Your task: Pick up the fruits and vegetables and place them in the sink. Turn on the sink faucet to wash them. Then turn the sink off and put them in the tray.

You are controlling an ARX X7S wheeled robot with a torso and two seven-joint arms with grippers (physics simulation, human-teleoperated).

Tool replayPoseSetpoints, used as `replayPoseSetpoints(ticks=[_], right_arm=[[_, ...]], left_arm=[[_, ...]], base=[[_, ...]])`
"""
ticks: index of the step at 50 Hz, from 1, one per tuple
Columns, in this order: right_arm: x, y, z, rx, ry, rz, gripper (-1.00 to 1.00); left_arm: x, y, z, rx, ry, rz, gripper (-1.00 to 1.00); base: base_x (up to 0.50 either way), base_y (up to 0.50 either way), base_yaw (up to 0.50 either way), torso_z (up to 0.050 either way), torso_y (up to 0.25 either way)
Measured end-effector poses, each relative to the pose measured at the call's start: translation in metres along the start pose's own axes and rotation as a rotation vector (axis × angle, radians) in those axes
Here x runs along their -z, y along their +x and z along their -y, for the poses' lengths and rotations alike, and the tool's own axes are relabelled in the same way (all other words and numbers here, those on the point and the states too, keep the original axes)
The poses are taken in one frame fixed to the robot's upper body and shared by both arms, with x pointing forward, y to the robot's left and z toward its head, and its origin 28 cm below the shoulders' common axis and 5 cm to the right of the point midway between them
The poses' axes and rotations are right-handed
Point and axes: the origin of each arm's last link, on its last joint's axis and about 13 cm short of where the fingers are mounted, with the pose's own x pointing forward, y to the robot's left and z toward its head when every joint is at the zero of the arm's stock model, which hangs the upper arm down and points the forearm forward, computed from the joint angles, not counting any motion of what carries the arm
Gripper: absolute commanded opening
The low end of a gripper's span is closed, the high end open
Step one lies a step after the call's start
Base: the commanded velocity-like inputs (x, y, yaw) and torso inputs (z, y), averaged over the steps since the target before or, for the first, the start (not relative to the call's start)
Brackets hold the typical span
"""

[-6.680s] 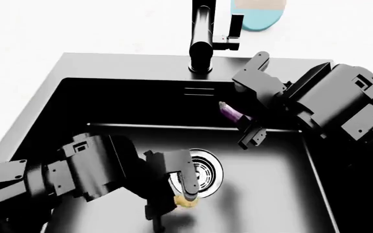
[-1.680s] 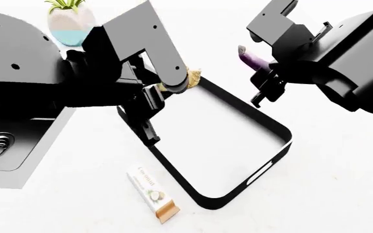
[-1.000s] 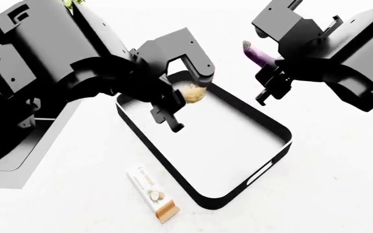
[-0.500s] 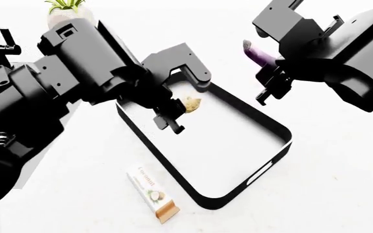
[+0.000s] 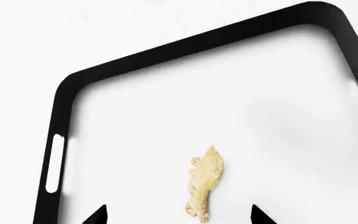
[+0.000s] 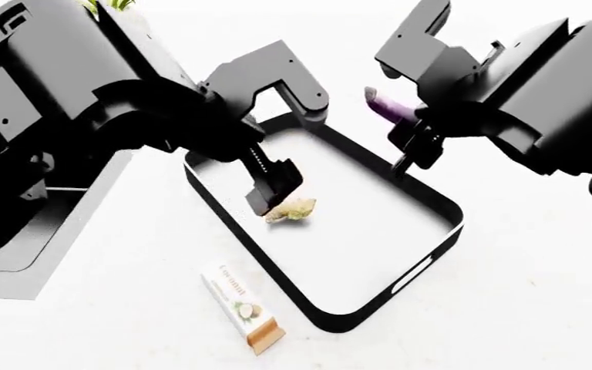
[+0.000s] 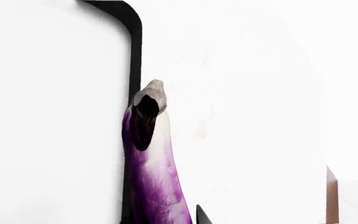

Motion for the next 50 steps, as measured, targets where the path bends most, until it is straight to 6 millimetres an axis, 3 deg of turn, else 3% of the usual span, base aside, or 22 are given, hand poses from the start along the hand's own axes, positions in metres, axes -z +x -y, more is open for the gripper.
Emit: replayPoseSetpoints(ticks=[25, 50], right_arm=[[-0.023, 0.051, -0.006, -0.278, -0.137, -0.186, -1.0], [-0.033, 0.085, -0.016, -0.416, -0.231, -0.33, -1.0]], left_arm=[[0.011, -0.064, 0.008, -0.113, -0.021, 0.102, 1.0], [0.014, -0.085, 0.015, -0.142, 0.007, 0.138, 1.0]], base=[[0.0, 0.0, 0.0, 0.0, 0.0], [0.0, 0.0, 0.0, 0.0, 0.0]])
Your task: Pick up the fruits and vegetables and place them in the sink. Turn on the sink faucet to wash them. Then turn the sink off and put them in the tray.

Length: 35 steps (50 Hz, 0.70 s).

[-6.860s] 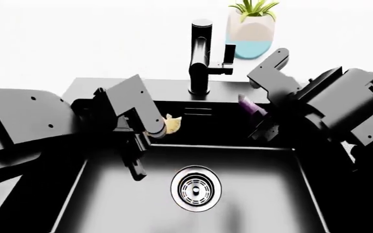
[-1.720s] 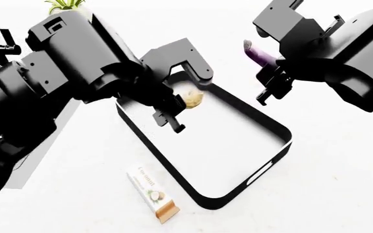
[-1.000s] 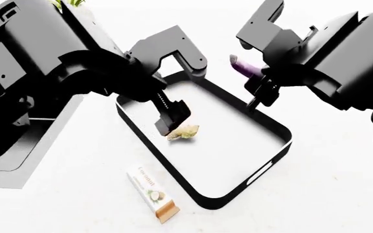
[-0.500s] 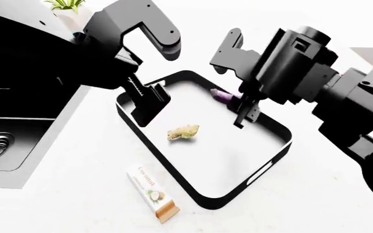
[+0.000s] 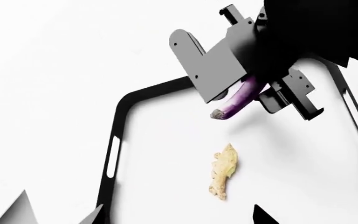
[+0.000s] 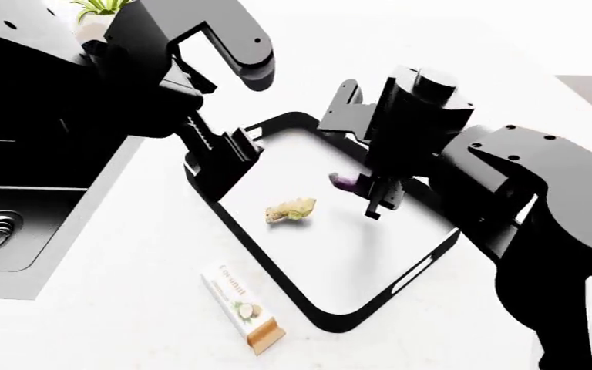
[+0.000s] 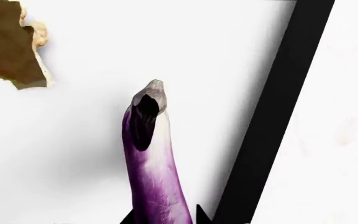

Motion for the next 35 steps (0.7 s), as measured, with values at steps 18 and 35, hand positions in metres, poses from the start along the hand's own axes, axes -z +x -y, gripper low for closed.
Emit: replayPoseSetpoints(ticks=[18, 35], right_arm=[[-0.004, 0.008, -0.003, -0.04, -0.041, -0.045, 1.0], [0.0, -0.021, -0.004, 0.03, -0.04, -0.013, 1.0]], left_arm=[[0.001, -0.003, 0.001, -0.005, 0.01, 0.003, 1.0], [0.002, -0.003, 0.001, -0.008, 0.009, -0.001, 1.0]], base=[[0.0, 0.0, 0.0, 0.001, 0.0], [0.0, 0.0, 0.0, 0.0, 0.0]])
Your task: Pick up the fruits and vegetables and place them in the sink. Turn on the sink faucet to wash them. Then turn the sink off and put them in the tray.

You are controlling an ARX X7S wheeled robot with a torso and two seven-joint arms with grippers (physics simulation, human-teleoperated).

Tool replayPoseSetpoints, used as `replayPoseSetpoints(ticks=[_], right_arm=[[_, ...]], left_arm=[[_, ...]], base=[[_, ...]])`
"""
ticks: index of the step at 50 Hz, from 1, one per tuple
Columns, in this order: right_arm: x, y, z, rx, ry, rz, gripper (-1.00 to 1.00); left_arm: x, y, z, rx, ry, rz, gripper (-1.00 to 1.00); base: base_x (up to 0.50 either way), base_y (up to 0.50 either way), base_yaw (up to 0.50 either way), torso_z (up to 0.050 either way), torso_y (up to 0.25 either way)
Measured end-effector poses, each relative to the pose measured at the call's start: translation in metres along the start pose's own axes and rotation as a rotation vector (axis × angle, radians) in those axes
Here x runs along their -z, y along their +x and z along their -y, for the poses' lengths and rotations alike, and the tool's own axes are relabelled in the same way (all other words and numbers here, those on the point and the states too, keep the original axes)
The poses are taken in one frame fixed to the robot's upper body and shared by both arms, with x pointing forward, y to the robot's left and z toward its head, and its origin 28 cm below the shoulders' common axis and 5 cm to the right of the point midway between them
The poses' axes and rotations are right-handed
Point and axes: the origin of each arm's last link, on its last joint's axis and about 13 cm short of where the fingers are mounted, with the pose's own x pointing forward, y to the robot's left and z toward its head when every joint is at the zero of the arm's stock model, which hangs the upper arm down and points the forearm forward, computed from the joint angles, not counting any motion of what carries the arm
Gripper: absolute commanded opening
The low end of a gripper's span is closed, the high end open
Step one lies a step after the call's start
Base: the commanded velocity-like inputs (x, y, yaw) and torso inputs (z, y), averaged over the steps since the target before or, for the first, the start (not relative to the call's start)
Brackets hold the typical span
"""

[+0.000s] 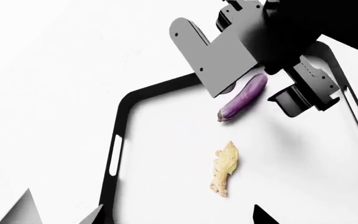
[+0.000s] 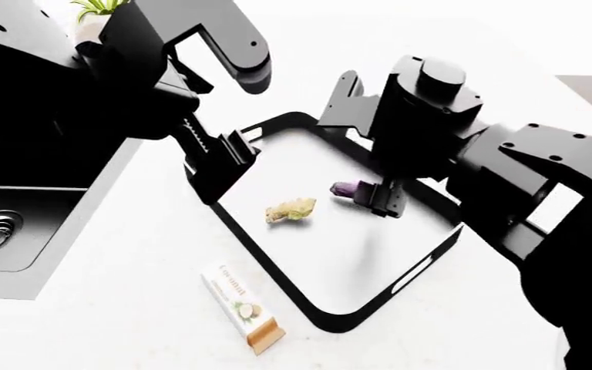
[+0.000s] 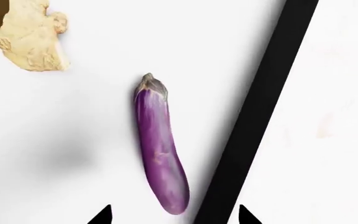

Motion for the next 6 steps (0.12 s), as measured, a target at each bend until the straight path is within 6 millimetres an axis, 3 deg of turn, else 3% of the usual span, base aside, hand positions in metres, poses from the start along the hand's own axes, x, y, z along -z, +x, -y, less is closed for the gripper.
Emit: replayPoseSetpoints(ticks=[6], right_arm=[[0.005, -0.014, -0.002, 0.036, 0.01, 0.021, 1.0]], left_arm=[[0.0, 0.0, 0.0, 0.001, 0.0, -0.001, 1.0]], base=[[0.0, 0.0, 0.0, 0.0, 0.0]])
